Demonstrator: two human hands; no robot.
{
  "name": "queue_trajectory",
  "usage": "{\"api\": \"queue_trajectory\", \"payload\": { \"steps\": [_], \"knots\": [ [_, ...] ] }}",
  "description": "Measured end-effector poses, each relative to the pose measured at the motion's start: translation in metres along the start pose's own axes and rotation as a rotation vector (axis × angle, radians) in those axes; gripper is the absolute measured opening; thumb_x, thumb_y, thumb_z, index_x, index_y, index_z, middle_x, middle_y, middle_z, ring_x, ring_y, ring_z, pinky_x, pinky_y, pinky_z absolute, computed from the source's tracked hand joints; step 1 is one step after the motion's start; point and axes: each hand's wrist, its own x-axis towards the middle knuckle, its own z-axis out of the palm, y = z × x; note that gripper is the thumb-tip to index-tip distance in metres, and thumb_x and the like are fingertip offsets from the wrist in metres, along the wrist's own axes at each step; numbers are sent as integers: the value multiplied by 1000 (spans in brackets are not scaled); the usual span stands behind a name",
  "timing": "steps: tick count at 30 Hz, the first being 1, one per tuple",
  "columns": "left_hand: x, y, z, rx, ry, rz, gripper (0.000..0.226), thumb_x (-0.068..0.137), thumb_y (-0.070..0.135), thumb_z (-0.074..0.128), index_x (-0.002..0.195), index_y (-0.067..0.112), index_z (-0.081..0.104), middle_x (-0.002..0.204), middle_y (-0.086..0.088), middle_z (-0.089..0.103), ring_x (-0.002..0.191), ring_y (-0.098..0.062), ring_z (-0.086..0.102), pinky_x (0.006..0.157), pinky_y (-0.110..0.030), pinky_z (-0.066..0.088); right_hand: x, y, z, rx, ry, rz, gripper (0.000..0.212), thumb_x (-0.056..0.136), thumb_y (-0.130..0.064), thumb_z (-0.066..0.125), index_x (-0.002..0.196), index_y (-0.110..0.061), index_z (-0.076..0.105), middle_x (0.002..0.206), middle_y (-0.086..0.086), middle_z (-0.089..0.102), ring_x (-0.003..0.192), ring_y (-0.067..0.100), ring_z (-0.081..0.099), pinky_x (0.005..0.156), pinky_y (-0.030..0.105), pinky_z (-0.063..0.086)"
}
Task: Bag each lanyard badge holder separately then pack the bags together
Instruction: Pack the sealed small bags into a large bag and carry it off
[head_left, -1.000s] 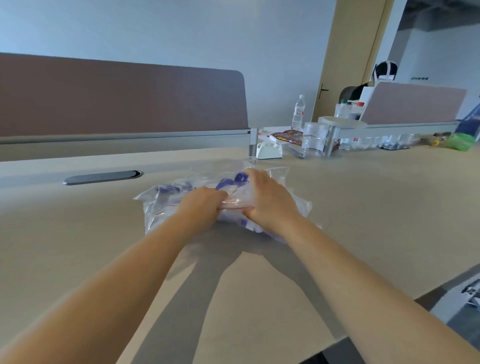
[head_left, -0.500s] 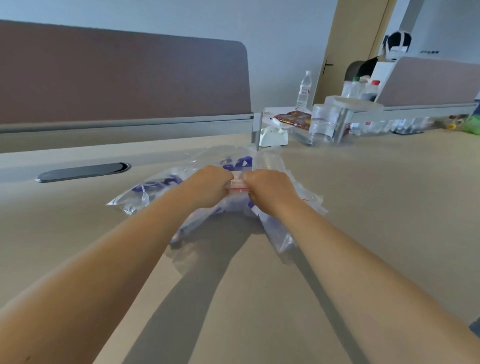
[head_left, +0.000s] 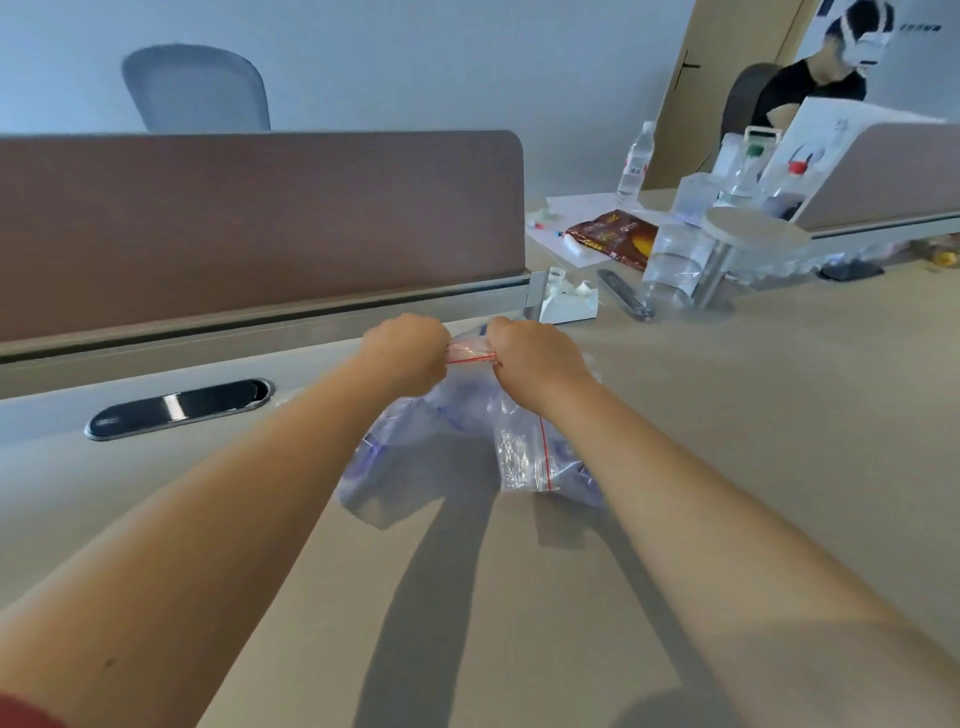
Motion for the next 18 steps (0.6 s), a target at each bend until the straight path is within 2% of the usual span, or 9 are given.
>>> {"api": "queue_trajectory", "payload": {
  "steps": [2,4,9,13,15,18],
  "knots": [
    [4,-3,-17,41,55,62,22,86,10,46,101,12,62,102,-9,63,90,-29,57,69,-32,40,4,0,-18,-14,10,8,25,89,2,40,112,-3,49,109,19,63,98,37,59,70,34,39],
    [5,-2,-35,76,96,113,22,89,12,43,105,15,58,108,-8,63,95,-29,60,68,-33,40,6,1,-37,-34,29,20,21,89,3,40,107,-2,49,107,18,63,95,36,60,67,32,36],
    [4,21,-79,140,214,259,23,93,10,40,113,11,49,107,-12,64,94,-32,61,66,-32,38,0,18,-84,-77,75,80,25,91,-1,41,115,-1,46,113,18,61,101,36,60,77,37,46],
    [6,61,-103,160,272,343,26,95,12,36,118,11,46,110,-13,63,96,-31,61,68,-32,37,-16,50,-114,-133,103,155,25,89,1,39,113,0,46,111,19,62,100,38,59,73,35,43],
    [7,88,-114,161,298,380,27,95,11,36,119,11,46,114,-14,61,101,-32,60,73,-34,41,-27,73,-129,-150,115,202,25,88,3,39,113,-1,46,112,20,61,101,39,58,70,34,39],
    [9,139,-126,147,337,431,29,94,9,36,121,11,46,119,-15,58,109,-35,57,82,-38,45,-53,112,-151,-172,136,284,25,88,3,39,113,0,45,113,20,60,103,39,57,76,36,43]
  ]
}}
